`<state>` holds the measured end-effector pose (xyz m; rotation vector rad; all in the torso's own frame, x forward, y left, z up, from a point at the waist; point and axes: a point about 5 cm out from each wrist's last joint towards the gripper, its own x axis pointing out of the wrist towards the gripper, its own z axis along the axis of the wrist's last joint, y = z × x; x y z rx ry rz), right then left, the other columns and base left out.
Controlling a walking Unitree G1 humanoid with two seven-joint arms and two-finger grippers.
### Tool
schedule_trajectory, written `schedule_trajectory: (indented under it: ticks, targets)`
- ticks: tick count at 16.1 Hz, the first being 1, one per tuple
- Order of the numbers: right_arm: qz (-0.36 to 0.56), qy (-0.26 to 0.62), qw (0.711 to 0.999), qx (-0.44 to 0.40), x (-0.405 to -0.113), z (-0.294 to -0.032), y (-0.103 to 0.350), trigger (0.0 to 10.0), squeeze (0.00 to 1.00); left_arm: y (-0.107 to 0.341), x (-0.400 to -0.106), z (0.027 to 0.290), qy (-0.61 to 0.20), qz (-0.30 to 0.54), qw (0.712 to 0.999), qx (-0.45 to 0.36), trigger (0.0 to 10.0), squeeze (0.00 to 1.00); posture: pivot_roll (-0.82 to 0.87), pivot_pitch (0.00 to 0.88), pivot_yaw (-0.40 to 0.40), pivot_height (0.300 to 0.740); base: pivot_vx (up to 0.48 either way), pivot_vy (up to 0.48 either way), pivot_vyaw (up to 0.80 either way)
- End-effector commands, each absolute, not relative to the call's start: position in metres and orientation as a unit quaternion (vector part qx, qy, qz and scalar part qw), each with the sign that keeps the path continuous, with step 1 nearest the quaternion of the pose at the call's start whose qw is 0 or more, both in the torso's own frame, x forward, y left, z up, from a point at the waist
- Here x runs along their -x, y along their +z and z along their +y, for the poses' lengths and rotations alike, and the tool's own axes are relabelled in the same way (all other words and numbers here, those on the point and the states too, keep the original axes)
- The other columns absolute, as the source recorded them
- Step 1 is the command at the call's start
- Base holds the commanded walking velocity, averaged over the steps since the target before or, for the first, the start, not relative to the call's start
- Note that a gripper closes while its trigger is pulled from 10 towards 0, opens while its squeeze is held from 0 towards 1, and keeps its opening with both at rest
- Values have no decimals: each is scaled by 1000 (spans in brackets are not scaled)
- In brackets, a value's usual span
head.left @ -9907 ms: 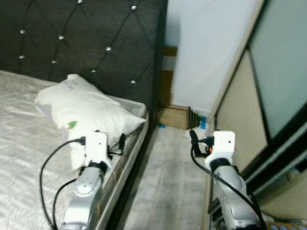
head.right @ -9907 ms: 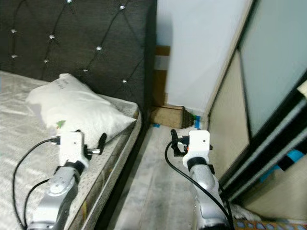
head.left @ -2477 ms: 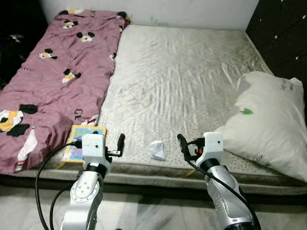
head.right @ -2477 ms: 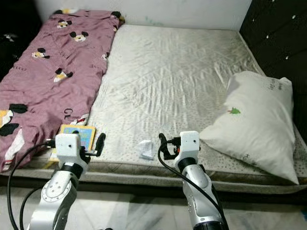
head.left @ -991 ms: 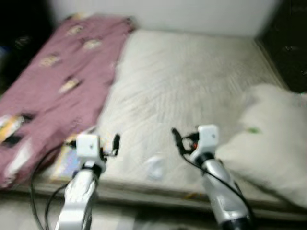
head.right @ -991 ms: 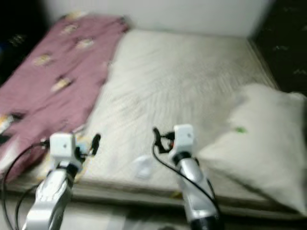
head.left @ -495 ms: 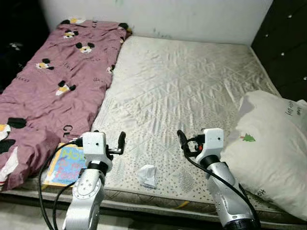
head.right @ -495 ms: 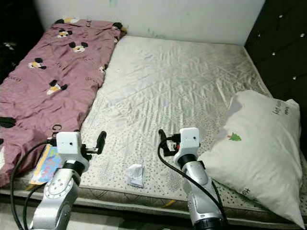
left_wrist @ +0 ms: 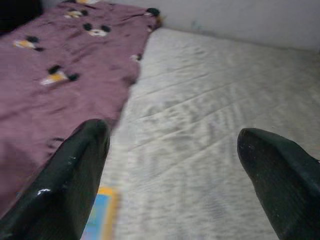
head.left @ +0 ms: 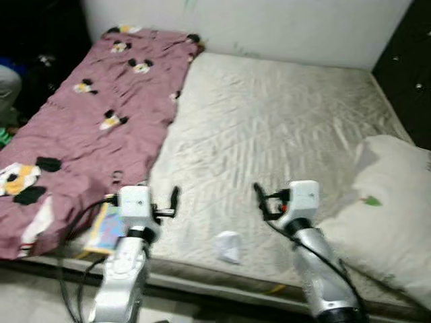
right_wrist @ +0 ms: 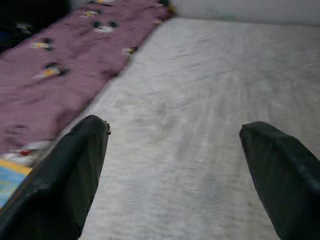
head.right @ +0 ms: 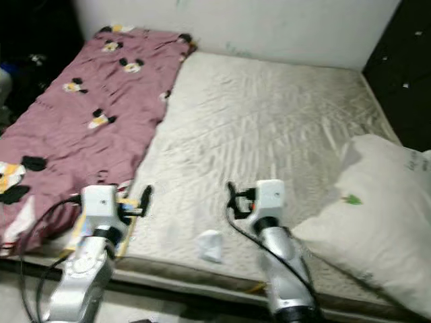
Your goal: Clean up the room
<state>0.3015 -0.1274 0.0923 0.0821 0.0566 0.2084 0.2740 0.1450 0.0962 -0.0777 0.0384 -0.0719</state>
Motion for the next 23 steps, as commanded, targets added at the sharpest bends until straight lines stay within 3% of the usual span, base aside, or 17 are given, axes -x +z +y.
schedule_trajectory:
  ticks: [1,16,23]
  targets:
    - [35,92,994,-37,-300,-137,89,10000,0,94,-274,140,-44,27,998,45,10000,0,-2,140,-21,740,0,480,0]
    - [29,83,995,-53,-297,-136,88,10000,0,96,-274,148,-29,9,999,26,10000,0,2,131,4,740,0,32,0]
    - [29,90,994,-58,-297,-135,91,10000,0,94,-271,150,-18,18,999,35,10000,0,-3,174,-16,740,0,0,0]
